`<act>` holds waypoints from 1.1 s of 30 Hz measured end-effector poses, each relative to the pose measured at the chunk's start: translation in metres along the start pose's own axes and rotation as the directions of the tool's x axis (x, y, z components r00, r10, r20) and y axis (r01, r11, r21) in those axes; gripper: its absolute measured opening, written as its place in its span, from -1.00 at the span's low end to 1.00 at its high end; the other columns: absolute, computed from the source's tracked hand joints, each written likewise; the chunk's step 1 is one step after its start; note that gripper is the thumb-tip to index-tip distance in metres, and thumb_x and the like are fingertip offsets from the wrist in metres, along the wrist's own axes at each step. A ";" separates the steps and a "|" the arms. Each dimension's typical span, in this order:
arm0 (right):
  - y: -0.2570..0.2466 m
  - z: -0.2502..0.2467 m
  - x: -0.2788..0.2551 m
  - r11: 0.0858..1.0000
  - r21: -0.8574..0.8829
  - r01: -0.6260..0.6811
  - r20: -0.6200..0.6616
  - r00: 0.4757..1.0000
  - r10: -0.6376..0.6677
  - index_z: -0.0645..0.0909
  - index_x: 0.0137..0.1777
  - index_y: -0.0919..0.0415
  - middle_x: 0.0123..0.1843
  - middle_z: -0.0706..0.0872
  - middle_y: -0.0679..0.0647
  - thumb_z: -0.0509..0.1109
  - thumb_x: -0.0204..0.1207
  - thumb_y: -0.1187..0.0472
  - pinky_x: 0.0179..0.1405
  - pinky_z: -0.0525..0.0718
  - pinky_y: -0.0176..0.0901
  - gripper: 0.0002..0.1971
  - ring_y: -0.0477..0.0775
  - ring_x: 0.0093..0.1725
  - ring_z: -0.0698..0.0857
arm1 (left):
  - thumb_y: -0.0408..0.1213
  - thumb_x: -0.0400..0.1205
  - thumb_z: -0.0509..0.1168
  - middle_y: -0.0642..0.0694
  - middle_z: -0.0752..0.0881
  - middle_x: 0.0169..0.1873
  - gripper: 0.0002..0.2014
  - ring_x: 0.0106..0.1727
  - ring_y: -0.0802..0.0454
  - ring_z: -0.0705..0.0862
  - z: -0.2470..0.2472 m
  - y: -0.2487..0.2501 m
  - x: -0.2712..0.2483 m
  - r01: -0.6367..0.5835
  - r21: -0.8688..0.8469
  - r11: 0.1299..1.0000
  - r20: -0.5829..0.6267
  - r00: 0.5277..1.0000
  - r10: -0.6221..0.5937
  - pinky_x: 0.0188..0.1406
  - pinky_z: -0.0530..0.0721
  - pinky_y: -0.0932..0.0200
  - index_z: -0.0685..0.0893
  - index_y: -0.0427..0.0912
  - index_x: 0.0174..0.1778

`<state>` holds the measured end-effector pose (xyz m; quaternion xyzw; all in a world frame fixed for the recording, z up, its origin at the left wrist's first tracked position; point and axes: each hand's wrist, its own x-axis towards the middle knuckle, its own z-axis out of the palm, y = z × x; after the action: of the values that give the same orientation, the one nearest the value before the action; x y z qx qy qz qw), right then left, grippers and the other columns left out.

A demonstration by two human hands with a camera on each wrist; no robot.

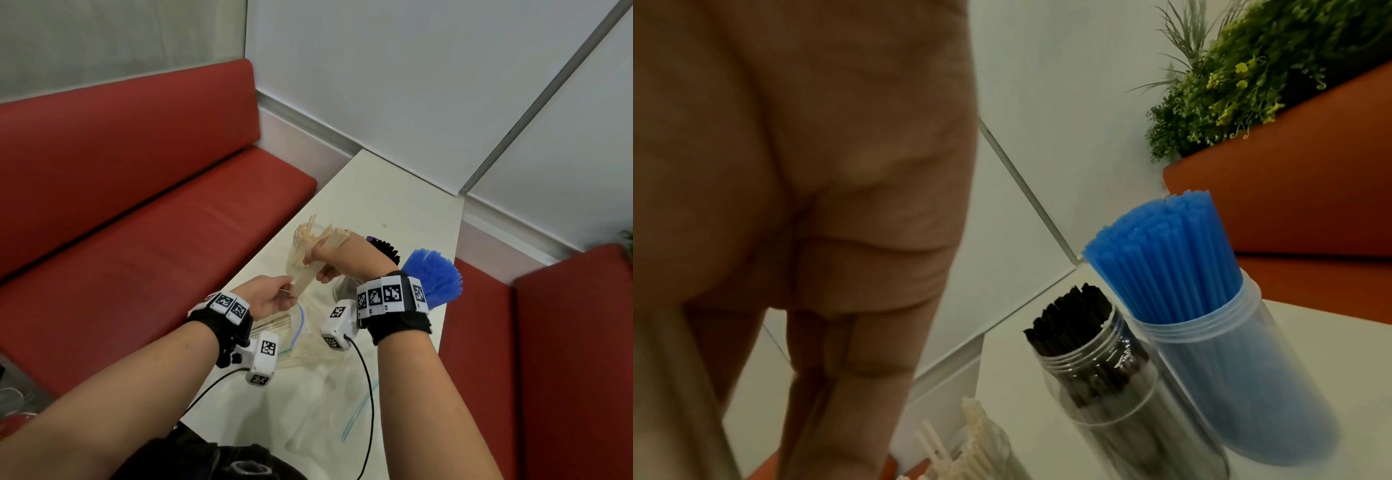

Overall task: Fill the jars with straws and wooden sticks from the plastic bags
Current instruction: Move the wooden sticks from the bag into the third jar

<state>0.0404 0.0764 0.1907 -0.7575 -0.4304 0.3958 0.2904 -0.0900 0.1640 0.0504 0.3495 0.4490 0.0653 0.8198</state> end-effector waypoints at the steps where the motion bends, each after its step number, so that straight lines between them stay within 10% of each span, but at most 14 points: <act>1: 0.001 -0.002 0.005 0.999 -0.027 -0.017 0.003 1.000 0.017 0.77 0.04 0.46 -0.02 0.84 0.38 0.49 0.49 0.28 0.05 0.82 0.14 -0.77 0.24 -0.26 0.80 | -0.24 0.77 0.20 -0.26 0.62 -0.37 -0.71 -0.47 -0.05 0.68 -0.004 -0.004 0.003 -0.007 0.067 0.998 -0.026 1.000 0.009 -0.50 0.74 0.21 0.59 -0.37 -0.17; 4: -0.003 -0.017 0.020 0.995 -0.096 -0.020 -0.072 0.997 0.013 0.79 0.01 0.39 -0.12 0.86 0.32 0.48 0.51 0.22 0.11 0.81 0.06 -0.78 0.26 -0.18 0.86 | -0.37 0.73 0.26 -0.30 0.63 -0.32 -0.79 -0.32 -0.19 0.70 -0.013 -0.007 0.009 -0.004 0.288 0.958 -0.077 0.997 0.027 -0.04 0.81 -0.03 0.64 -0.48 -0.10; 8: -0.019 -0.041 0.048 0.994 -0.040 0.100 -0.387 0.916 -0.107 0.81 -0.13 0.21 -0.25 0.86 0.23 0.47 0.54 0.15 -0.23 0.73 -0.35 -0.86 0.06 -0.32 0.86 | -0.45 0.64 0.31 -0.18 0.72 -0.27 -0.94 -0.26 -0.05 0.73 -0.014 0.000 0.015 -0.018 0.744 0.668 -0.072 0.992 0.108 -0.19 0.75 0.19 0.67 -0.36 -0.11; 12: -0.018 -0.040 0.084 0.994 -0.026 0.104 -0.516 0.850 -0.103 0.77 -0.16 0.41 -0.28 0.84 0.34 0.44 0.55 0.19 0.10 0.76 0.10 -0.76 0.30 -0.20 0.84 | -0.33 0.68 0.23 -0.25 0.77 0.09 -0.79 0.17 -0.18 0.74 -0.008 -0.007 0.018 -0.019 0.990 0.138 0.000 0.991 0.134 0.04 0.65 0.11 0.72 -0.38 0.05; 19: 0.034 -0.010 0.133 0.977 -0.201 -0.073 -0.395 0.919 -0.012 0.79 0.04 0.40 -0.03 0.84 0.33 0.39 0.66 0.12 0.23 0.68 0.16 -0.69 0.35 0.04 0.81 | 0.02 0.53 0.46 -0.19 0.47 0.39 -0.33 0.35 -0.20 0.55 -0.030 -0.059 0.038 -0.018 0.969 -0.245 0.055 0.988 0.145 0.30 0.58 -0.03 0.44 -0.23 0.48; 22: 0.049 -0.003 0.147 0.971 -0.213 -0.111 -0.353 0.935 0.029 0.82 0.08 0.20 0.02 0.85 0.18 0.47 0.59 0.07 0.10 0.69 -0.13 -0.77 0.20 0.07 0.82 | -0.18 0.61 0.36 -0.17 0.34 0.40 -0.48 0.34 -0.22 0.48 -0.038 -0.075 0.041 0.017 0.952 -0.306 0.052 0.975 0.214 0.17 0.63 -0.10 0.40 -0.23 0.45; 27: 0.057 0.004 0.154 0.992 -0.124 0.037 -0.471 0.877 -0.092 0.67 0.40 0.09 0.13 0.74 0.14 0.59 0.50 0.15 0.23 0.64 -0.05 -0.55 0.12 0.14 0.70 | -0.30 0.71 0.19 -0.19 0.54 0.35 -0.68 0.35 -0.19 0.58 -0.041 -0.070 0.041 -0.002 0.929 -0.371 0.075 0.980 0.184 0.26 0.60 -0.04 0.54 -0.22 0.40; 33: 0.062 0.024 0.149 0.919 -0.352 0.176 -0.508 0.789 -0.345 0.47 0.60 0.20 0.54 0.49 0.25 0.24 0.75 0.27 0.51 0.40 -0.01 -0.57 0.24 0.55 0.45 | -0.43 0.75 0.10 -0.17 0.60 0.37 -0.66 0.37 -0.15 0.62 -0.034 -0.059 0.038 0.012 0.892 -0.452 0.065 0.986 0.153 0.33 0.60 0.00 0.55 -0.22 0.42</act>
<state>0.0929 0.1814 0.0774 -0.8060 -0.4799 0.0452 0.3436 -0.1061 0.1532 -0.0254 0.9057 0.3055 -0.2750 0.1041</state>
